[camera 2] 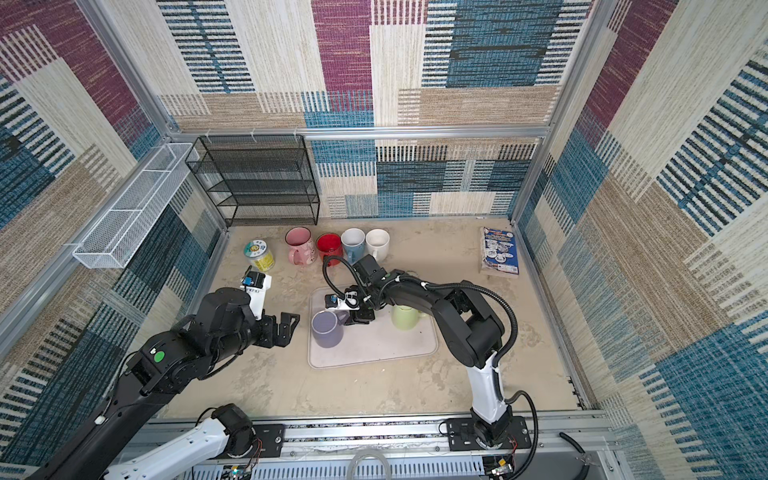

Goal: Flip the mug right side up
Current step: 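Move the right gripper over the upside-down lavender mug while the left arm draws back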

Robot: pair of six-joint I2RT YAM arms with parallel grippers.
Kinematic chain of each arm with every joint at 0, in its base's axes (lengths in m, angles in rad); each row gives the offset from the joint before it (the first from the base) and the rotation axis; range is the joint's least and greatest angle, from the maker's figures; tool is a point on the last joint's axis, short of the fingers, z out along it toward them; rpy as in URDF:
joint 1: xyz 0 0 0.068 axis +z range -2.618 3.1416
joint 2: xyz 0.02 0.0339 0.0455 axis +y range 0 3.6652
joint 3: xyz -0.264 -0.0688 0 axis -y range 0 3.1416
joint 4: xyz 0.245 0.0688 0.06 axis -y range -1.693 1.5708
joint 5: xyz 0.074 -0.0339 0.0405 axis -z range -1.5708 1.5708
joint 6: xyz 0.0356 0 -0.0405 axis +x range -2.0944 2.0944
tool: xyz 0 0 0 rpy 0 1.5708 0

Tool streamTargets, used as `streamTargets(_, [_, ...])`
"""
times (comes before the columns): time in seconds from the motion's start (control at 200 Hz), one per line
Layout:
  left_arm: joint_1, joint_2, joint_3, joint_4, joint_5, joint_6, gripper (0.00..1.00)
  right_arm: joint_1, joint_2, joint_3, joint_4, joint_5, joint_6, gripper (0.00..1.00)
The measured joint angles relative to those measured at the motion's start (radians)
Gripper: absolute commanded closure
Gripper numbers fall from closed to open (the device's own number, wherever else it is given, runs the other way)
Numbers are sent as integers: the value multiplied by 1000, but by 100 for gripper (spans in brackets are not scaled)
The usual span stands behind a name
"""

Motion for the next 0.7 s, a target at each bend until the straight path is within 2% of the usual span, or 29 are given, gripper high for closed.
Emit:
streamTargets(0.341, [15, 11, -11, 2, 0, 7, 1, 35, -77, -76, -10, 28, 4, 49])
streamTargets(0.486, [24, 8, -15, 5, 3, 7, 1, 48, -117, -106, -11, 47, 17, 59])
streamTargets(0.696, [35, 8, -15, 5, 5, 8, 1, 68, -145, -132, -14, 63, 58, 61])
